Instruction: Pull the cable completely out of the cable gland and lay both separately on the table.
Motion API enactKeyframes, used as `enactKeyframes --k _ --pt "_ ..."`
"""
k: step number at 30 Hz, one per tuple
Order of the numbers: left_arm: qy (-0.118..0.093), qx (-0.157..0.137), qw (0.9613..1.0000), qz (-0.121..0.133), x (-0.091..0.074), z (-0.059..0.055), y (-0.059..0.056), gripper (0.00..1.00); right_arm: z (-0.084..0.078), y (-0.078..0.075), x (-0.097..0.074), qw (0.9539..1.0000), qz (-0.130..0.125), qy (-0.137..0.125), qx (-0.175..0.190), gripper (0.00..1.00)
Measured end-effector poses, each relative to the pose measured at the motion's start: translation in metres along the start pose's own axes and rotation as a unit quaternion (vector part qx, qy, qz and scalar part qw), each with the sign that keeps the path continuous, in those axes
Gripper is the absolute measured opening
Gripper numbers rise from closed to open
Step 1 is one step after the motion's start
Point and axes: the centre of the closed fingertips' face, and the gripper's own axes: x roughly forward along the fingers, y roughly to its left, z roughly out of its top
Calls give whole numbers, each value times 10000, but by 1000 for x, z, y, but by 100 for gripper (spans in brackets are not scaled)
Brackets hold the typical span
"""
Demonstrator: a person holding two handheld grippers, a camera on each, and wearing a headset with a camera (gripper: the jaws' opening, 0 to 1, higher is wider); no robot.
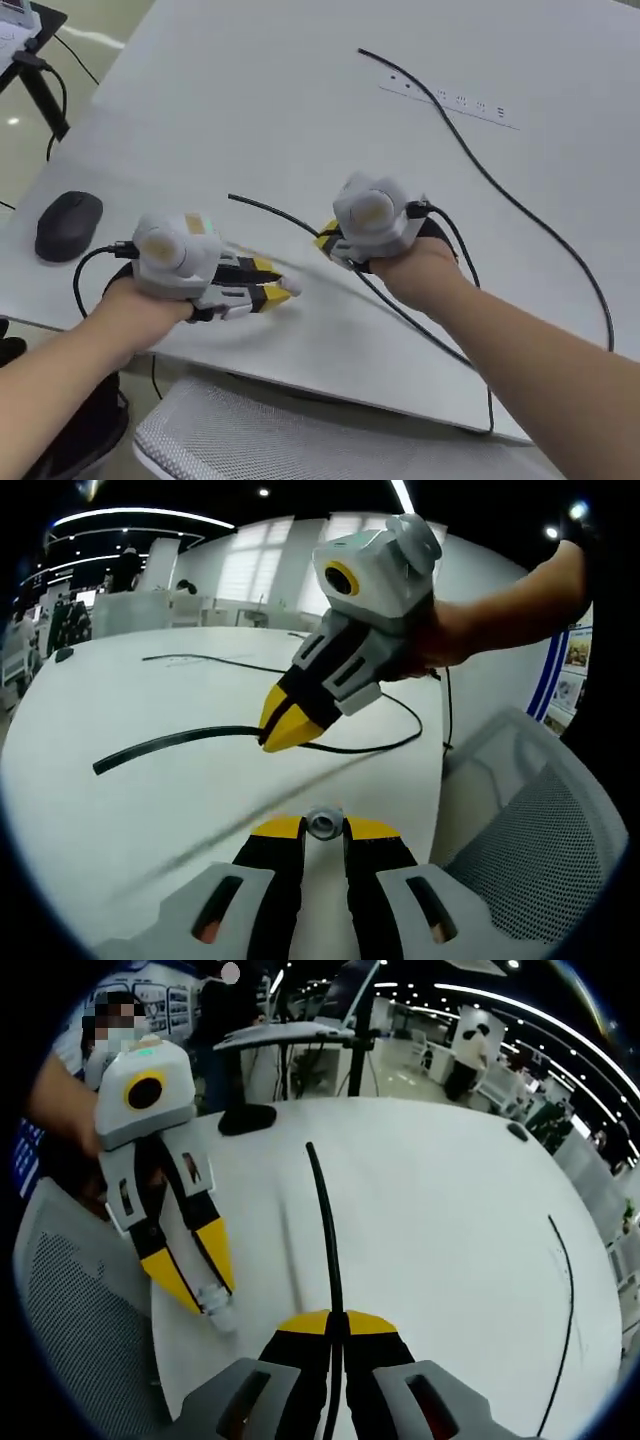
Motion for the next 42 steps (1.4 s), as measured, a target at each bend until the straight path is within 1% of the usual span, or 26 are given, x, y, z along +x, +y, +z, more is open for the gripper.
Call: enactKeyframes --k 2,4,5,7,9,11,13,14,16,18,21,22,24,26,30,32,36,38,42 --pt "29 -43 10000 5 0 -7 4 15 1 1 7 10000 40 41 -25 0" --pt "46 -75 10000 14 -1 -11 7 15 1 4 11 9999 90 103 -8 0" --pt "42 -81 10000 16 -1 -12 8 15 1 5 13 9999 99 110 -36 0" --pt "47 -92 9999 13 -2 -14 10 15 -2 12 21 9995 198 222 -146 0" --pt "75 -61 10000 -12 -1 -17 11 15 -5 16 27 9991 285 254 -193 0" --pt "119 -24 9999 -44 0 -20 12 15 -6 19 29 9988 316 295 -213 0" --pt "244 109 9996 -75 1 -24 12 15 -7 23 30 9984 337 332 -307 0" --pt "278 132 9995 -79 2 -25 12 15 -8 24 30 9983 354 333 -330 0" --pt "255 113 9996 -104 2 -25 12 15 -12 26 32 9978 371 389 -376 0" --pt "309 136 9993 -131 5 -29 13 15 -16 28 34 9976 391 425 -382 0" --pt "293 105 9994 -135 5 -29 11 15 -21 33 36 9973 418 468 -384 0" --pt "289 124 9994 -135 5 -29 11 15 -20 32 36 9974 367 407 -459 0" --pt "289 135 9994 -144 6 -30 11 15 -20 31 36 9979 373 413 -324 0" --pt "269 124 9995 -140 6 -30 11 15 -21 32 35 9980 382 402 -307 0" --pt "251 149 9995 -125 6 -29 13 15 -20 33 35 9976 365 441 -394 0" --pt "278 187 9994 -121 6 -31 13 15 -21 33 35 9975 354 449 -410 0" --pt "252 96 9996 -72 6 -32 15 15 -20 33 35 9973 322 469 -471 0" --pt "250 123 9996 -49 6 -33 16 15 -21 34 35 9969 304 501 -528 0" --pt "347 166 9993 -17 6 -39 18 15 -20 33 36 9965 297 558 -546 0"
